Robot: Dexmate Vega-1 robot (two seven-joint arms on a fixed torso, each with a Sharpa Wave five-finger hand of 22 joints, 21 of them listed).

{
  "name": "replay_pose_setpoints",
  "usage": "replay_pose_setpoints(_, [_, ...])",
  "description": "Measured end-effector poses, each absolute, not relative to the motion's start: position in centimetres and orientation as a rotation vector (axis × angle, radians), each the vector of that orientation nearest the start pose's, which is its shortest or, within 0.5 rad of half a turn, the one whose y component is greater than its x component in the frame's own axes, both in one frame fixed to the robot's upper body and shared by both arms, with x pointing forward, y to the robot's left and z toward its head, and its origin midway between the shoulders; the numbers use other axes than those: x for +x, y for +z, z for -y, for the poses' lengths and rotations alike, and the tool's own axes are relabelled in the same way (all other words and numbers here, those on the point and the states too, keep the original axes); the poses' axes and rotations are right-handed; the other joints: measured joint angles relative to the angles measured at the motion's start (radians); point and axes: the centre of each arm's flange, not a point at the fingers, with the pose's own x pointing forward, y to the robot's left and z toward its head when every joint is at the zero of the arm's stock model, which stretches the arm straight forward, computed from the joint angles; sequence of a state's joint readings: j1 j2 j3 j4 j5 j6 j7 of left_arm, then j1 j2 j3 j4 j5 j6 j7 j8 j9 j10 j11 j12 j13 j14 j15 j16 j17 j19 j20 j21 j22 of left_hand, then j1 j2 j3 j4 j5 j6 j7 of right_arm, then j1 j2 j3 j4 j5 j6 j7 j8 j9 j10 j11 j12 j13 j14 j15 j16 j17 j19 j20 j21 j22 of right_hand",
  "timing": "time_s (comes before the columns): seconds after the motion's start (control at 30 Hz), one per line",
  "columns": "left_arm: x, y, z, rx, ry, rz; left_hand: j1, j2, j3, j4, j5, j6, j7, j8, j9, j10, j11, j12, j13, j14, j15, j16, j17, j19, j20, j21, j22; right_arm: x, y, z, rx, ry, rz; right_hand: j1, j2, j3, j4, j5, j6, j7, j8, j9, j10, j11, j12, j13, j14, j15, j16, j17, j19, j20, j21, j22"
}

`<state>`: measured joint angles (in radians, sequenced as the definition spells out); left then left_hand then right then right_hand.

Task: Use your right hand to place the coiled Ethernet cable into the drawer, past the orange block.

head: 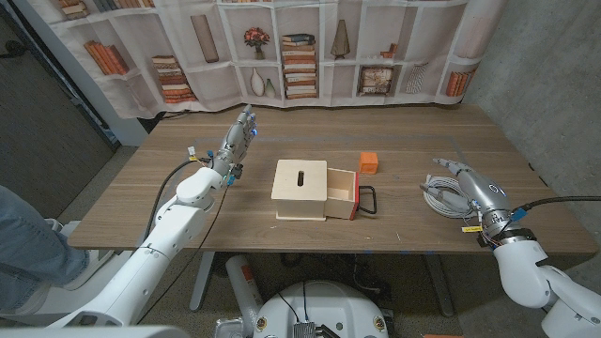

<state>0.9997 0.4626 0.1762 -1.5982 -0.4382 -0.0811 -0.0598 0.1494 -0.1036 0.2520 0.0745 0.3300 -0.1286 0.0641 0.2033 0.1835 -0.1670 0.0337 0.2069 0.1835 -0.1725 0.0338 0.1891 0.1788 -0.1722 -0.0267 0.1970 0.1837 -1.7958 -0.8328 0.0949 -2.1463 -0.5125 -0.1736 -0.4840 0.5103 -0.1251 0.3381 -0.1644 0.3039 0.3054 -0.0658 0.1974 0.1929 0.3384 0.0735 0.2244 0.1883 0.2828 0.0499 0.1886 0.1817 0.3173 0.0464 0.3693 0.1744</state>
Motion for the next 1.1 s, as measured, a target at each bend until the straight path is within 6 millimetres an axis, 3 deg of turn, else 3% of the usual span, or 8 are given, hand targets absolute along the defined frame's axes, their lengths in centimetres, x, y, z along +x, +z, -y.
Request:
replay_pose_setpoints(0.83, [60.88, -1.41, -28.12, 0.072, -0.219, 0.598, 0.004, 0.004, -0.004, 0.004, 0.000, 0.000, 0.000, 0.001, 0.000, -0.004, -0.004, 0.000, 0.000, 0.000, 0.000, 0.000, 0.000, 0.000, 0.000, 0.000, 0.000, 42.79, -11.26, 34.78, -1.290, -0.357, 0.524, 0.021, -0.003, 0.000, 0.000, 0.008, 0.004, -0.004, 0.008, 0.000, 0.026, -0.023, 0.008, 0.000, 0.030, -0.013, 0.005, 0.000, 0.014, 0.007, -0.008, 0.000])
replay_pose_setpoints(1.1, [60.81, -1.58, -28.31, 0.072, -0.217, 0.597, 0.004, 0.004, -0.005, 0.003, 0.000, 0.000, 0.000, 0.001, 0.000, -0.004, -0.004, 0.000, 0.000, 0.000, 0.000, 0.000, 0.000, 0.000, 0.000, 0.000, 0.000, 42.98, -11.56, 34.57, -1.306, -0.347, 0.507, 0.031, -0.002, 0.000, 0.000, 0.008, 0.007, 0.000, 0.008, 0.000, 0.032, -0.018, 0.008, 0.000, 0.038, -0.020, 0.005, 0.000, 0.029, 0.004, -0.008, 0.000])
